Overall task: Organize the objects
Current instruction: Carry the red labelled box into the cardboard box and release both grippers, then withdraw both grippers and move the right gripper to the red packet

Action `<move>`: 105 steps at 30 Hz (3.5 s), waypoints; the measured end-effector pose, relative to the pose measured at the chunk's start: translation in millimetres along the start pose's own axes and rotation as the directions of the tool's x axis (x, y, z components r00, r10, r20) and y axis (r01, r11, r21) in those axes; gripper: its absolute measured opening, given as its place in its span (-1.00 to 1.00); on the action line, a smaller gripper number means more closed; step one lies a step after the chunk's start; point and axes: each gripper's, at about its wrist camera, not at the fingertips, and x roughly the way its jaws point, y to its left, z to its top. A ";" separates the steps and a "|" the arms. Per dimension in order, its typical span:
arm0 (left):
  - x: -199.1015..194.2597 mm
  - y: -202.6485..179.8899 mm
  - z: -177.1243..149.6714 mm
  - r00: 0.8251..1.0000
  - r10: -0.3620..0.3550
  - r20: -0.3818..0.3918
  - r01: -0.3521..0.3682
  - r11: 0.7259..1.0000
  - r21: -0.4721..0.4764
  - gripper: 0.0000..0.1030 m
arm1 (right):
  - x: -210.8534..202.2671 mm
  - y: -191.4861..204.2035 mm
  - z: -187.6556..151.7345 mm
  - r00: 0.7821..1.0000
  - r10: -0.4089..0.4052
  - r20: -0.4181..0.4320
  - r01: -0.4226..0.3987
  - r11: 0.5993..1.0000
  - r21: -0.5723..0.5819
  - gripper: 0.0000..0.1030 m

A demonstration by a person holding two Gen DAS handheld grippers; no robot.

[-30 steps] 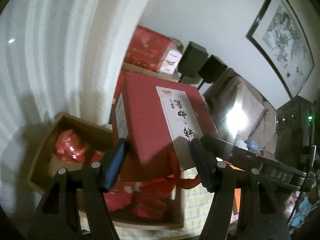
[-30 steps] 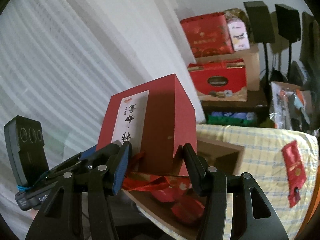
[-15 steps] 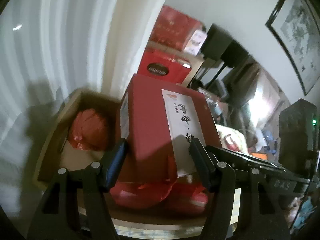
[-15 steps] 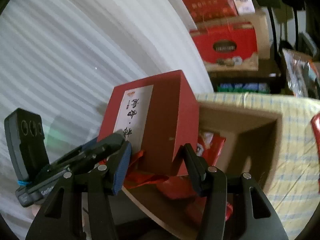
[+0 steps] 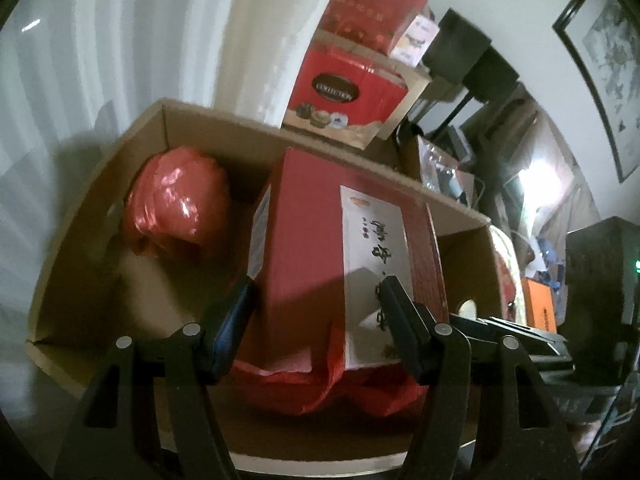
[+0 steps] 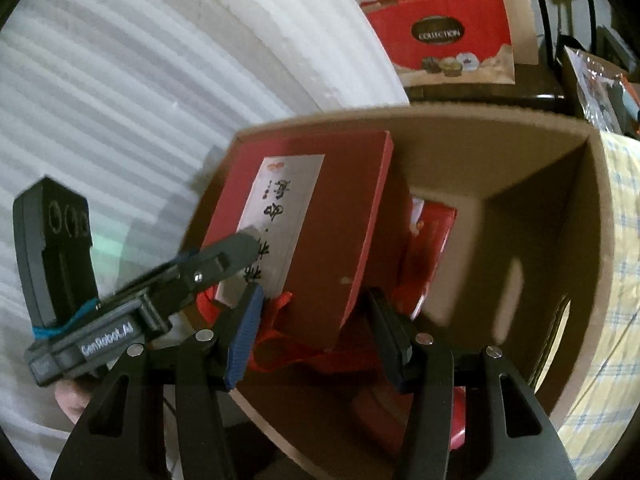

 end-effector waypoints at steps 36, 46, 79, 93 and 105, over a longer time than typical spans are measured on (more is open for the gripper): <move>-33.1 -78.2 -13.6 0.983 0.119 0.140 -0.145 0.972 0.186 0.84 | -102.2 -28.4 -10.2 0.958 -0.230 0.174 0.248 0.965 -0.089 0.56; -35.8 -141.2 -26.8 0.989 0.030 0.147 -0.070 0.959 0.276 0.99 | -150.8 -59.5 -31.3 0.906 -0.350 0.238 0.368 0.929 -0.034 0.64; 41.7 -275.0 -68.7 0.992 -0.129 0.010 0.119 0.940 0.321 0.99 | -231.6 -190.8 -76.6 0.816 -0.517 0.258 0.497 0.856 0.142 0.67; 82.1 -300.6 -81.2 0.992 -0.116 -0.050 0.126 0.932 0.338 0.99 | -218.8 -244.9 -86.4 0.826 -0.524 0.208 0.494 0.851 0.179 0.54; 122.8 -314.8 -94.6 0.993 -0.077 -0.087 0.102 0.936 0.338 0.99 | -195.2 -281.8 -84.8 0.840 -0.519 0.159 0.497 0.853 0.159 -0.02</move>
